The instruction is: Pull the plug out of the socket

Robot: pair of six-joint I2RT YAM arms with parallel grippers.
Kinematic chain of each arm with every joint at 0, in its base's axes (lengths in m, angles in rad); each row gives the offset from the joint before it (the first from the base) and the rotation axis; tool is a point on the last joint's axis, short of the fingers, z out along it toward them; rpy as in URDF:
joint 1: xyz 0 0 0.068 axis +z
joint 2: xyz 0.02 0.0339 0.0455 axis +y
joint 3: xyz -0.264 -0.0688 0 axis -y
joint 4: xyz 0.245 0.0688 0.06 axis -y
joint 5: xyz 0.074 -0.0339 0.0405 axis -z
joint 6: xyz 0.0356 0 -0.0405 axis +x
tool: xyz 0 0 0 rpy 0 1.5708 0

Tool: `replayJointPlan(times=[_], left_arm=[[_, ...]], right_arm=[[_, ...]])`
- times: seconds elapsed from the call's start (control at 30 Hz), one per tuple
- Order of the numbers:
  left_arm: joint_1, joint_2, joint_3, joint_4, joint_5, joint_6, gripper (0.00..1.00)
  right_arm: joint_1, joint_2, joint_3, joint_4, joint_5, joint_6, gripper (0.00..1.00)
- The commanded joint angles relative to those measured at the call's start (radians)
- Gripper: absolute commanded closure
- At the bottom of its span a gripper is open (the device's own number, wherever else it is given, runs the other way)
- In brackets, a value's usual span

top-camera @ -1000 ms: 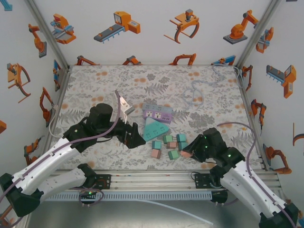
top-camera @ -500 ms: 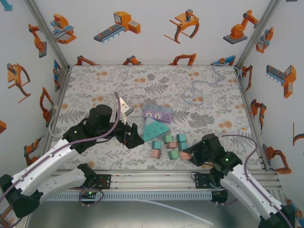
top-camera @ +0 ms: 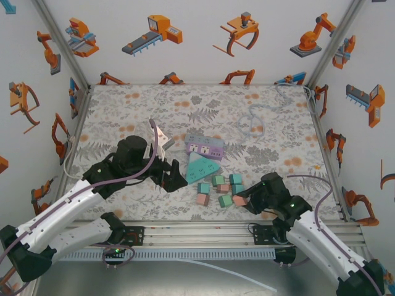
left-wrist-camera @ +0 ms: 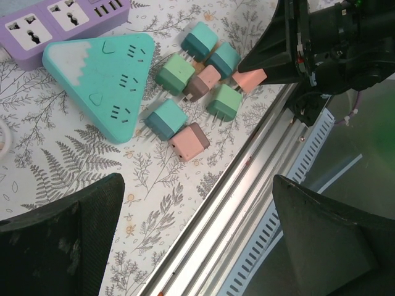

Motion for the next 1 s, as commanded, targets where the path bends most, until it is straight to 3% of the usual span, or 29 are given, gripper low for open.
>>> replayJointPlan(times=[0.0, 0.13, 0.23, 0.27, 0.43, 0.57, 0.7, 0.8, 0.97], left_arm=[[-0.005, -0.001, -0.011, -0.013, -0.014, 0.022, 0.03], [-0.005, -0.003, -0.01, -0.013, -0.018, 0.023, 0.03], [-0.005, -0.008, -0.012, -0.013, -0.024, 0.023, 0.03], [-0.006, -0.009, -0.012, -0.014, -0.026, 0.022, 0.03], [-0.005, -0.024, -0.012, -0.019, -0.038, 0.021, 0.03], [-0.005, -0.058, -0.014, -0.025, -0.126, 0.002, 0.03], [-0.005, -0.112, -0.038, -0.013, -0.303, -0.036, 0.03], [-0.005, -0.161, -0.074, 0.008, -0.513, -0.067, 0.03], [0.001, -0.243, -0.179, 0.081, -1.032, -0.101, 0.03]], right_arm=[[0.0, -0.019, 0.009, -0.048, 0.037, -0.005, 0.55], [0.0, -0.044, 0.019, -0.086, 0.042, -0.008, 0.51], [0.0, -0.054, 0.03, -0.107, 0.052, -0.018, 0.34], [0.0, -0.054, 0.032, -0.104, 0.05, -0.024, 0.33], [0.0, -0.05, 0.079, -0.153, 0.08, -0.063, 0.34], [0.0, -0.01, 0.183, -0.188, 0.16, -0.186, 0.34], [-0.002, 0.089, 0.336, -0.206, 0.311, -0.413, 0.34], [-0.003, 0.171, 0.444, -0.182, 0.488, -0.598, 0.31], [-0.004, 0.247, 0.504, -0.065, 0.86, -0.853, 0.04]])
